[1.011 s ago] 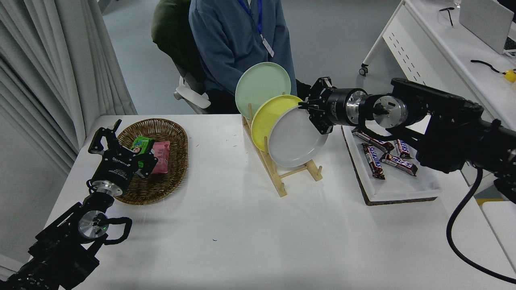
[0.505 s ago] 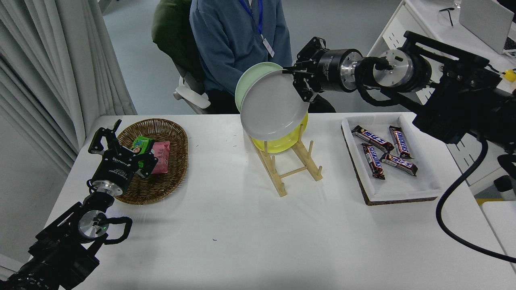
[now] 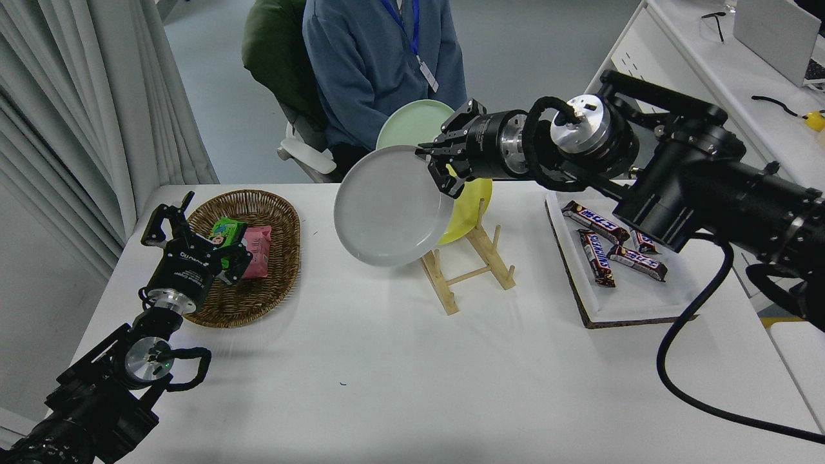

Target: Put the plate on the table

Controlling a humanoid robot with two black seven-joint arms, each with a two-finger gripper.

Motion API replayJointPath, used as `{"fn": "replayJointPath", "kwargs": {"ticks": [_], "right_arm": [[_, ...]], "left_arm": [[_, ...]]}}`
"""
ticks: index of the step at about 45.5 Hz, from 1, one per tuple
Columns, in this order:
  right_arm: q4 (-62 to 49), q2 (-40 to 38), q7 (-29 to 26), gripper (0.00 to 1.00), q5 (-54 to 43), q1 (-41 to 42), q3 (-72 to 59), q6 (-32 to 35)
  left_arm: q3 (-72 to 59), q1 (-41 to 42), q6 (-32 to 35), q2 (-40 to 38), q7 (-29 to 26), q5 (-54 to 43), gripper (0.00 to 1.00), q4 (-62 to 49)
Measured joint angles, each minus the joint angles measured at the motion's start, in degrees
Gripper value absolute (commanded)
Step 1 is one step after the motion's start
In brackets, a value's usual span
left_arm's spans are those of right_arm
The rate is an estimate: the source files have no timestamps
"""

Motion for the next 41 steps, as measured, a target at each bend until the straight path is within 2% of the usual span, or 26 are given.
{"fn": "replayJointPath", "kwargs": {"ticks": [7, 17, 41], "right_arm": [[0.4, 2.8, 0.1, 0.0, 5.0, -0.7, 0.0, -9.0], [1.3, 5.7, 0.1, 0.0, 9.5, -1.8, 0.0, -17.4], [0.4, 8.5, -0.3, 0.0, 12.8, -7.8, -3.1, -21.9]], "left_arm": [[0.0, 0.0, 0.0, 0.0, 0.0, 0.0, 1.0, 0.0], [0.0, 0.0, 0.0, 0.0, 0.0, 0.0, 1.0, 0.0], [0.0, 0.0, 0.0, 0.0, 0.0, 0.0, 1.0, 0.0]]}}
